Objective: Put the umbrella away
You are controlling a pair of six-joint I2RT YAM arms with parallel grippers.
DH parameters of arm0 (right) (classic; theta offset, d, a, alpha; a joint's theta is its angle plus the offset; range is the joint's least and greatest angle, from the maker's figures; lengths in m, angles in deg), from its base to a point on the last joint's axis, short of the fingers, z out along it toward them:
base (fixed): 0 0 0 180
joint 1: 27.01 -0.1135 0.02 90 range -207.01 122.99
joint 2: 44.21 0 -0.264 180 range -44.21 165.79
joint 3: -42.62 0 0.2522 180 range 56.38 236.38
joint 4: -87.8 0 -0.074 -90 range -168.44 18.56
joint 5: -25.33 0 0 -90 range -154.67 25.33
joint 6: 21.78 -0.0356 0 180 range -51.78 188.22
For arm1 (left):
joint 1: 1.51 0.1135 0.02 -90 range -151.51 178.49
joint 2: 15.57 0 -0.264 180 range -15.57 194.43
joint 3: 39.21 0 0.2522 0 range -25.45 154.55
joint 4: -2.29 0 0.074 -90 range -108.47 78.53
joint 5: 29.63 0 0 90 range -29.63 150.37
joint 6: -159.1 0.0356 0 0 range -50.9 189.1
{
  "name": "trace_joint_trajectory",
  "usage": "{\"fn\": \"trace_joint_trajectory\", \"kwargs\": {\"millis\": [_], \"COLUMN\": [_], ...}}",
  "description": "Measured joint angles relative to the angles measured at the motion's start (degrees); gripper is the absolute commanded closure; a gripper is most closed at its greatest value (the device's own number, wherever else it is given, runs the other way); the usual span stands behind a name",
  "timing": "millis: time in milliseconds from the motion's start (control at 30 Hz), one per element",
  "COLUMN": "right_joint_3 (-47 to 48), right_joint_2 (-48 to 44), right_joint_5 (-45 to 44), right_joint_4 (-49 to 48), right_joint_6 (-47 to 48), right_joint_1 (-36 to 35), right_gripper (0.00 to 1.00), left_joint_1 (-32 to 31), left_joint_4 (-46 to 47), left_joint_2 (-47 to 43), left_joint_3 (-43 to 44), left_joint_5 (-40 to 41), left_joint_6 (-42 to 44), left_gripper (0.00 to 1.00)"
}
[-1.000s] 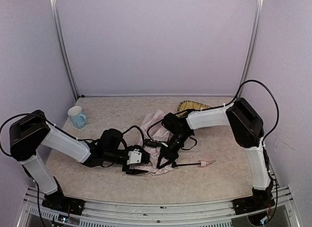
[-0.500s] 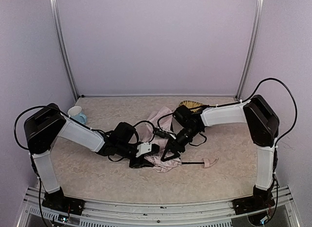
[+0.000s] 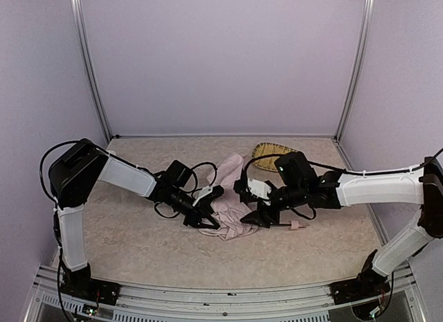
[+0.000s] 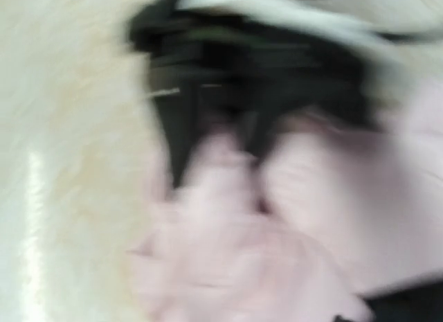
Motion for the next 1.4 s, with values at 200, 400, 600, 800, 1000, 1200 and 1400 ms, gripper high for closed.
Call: {"fn": "trace_joint_trajectory", "kwargs": {"millis": [200,400,600,800,1000,1200,1400], "right_joint_3": [-3.6,2.7,7.1,9.1,10.6,14.9,23.9], "right_joint_2": [3.2,15.0,21.4,22.9,22.9,23.9,30.5], "right_joint_5": [-8.2,-15.2,-19.3,-18.6,-13.4,-0.3,14.9], "right_joint_4": [-6.2,-6.4,-4.3,-1.1,1.8,9.3,20.3], "right_joint_6": [9.2,12.2,13.0,11.9,8.9,5.8,4.4], "right_joint_1": [-9.4,-9.6,-9.6,-10.1,-8.3,-3.1,0.9], "right_gripper": [0.16,0.17,0.45,0.76,0.83,0.84,0.85], "left_joint_1": [2.6,3.2,3.3,3.6,3.3,3.8,-6.2], "left_joint_4": [-5.1,-11.7,-15.0,-15.5,0.6,29.5,35.8], "left_joint_2": [3.9,7.3,8.4,8.2,-4.2,-24.3,-30.8], "left_joint_3": [4.2,8.7,9.7,9.6,-4.6,-27.7,-33.8], "left_joint_5": [-8.8,-13.5,-15.8,-16.8,-5.9,3.3,15.2], "left_joint_6": [-1.8,-1.6,-1.6,-2.4,-9.9,-12.0,3.0], "left_gripper": [0.81,0.82,0.82,0.64,0.45,0.46,0.4]}}
